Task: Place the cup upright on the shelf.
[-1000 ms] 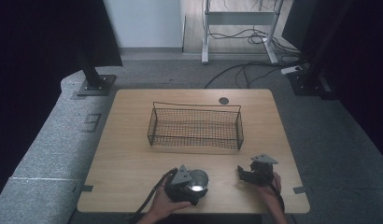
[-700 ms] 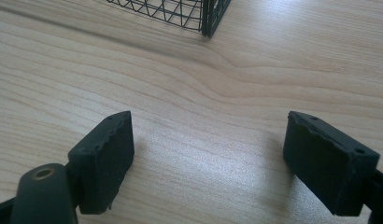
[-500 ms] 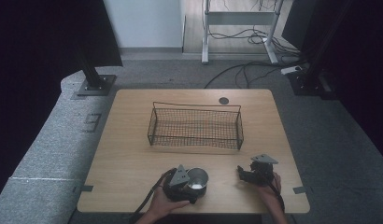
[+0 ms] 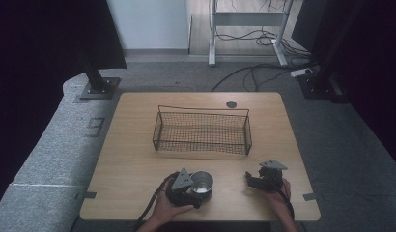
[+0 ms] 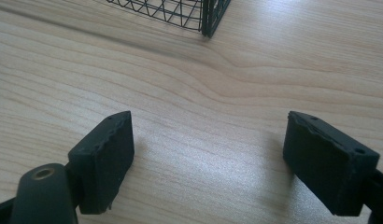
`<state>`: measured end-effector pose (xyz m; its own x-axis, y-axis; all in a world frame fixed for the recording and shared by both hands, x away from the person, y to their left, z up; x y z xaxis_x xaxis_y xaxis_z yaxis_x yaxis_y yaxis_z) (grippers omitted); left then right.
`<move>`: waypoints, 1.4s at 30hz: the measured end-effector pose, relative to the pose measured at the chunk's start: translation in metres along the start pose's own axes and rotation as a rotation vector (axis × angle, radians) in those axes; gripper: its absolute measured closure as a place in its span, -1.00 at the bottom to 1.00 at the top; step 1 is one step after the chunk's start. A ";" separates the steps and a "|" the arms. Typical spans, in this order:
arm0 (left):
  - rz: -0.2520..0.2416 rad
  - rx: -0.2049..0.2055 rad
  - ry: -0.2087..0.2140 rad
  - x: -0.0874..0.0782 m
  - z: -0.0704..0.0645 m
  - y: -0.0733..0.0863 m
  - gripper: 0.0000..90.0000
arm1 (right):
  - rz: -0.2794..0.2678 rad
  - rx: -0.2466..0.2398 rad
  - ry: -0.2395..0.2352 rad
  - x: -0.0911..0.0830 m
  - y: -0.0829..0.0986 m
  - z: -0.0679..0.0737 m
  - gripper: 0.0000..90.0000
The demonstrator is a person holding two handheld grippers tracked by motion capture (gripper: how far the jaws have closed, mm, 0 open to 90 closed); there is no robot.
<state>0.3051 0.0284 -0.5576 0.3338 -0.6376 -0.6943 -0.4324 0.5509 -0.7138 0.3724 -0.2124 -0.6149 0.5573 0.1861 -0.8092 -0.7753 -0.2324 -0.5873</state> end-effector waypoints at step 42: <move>-0.038 -0.031 -0.053 -0.024 0.045 -0.037 -0.57 | -0.002 0.014 0.010 0.000 0.000 -0.002 -0.62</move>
<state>0.3505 0.0481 -0.5187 0.3941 -0.6275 -0.6716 -0.4445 0.5094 -0.7368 0.3733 -0.2146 -0.6148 0.5618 0.1765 -0.8082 -0.7783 -0.2184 -0.5887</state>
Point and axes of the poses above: each handheld gripper's, and its own axes: x roughly forward along the jaws, y roughly out of its underside, z roughly to its left, the point moved 9 cm from there along x, roughly forward along the jaws, and after that the axes turned 12 degrees about z, right-handed, at the moved point
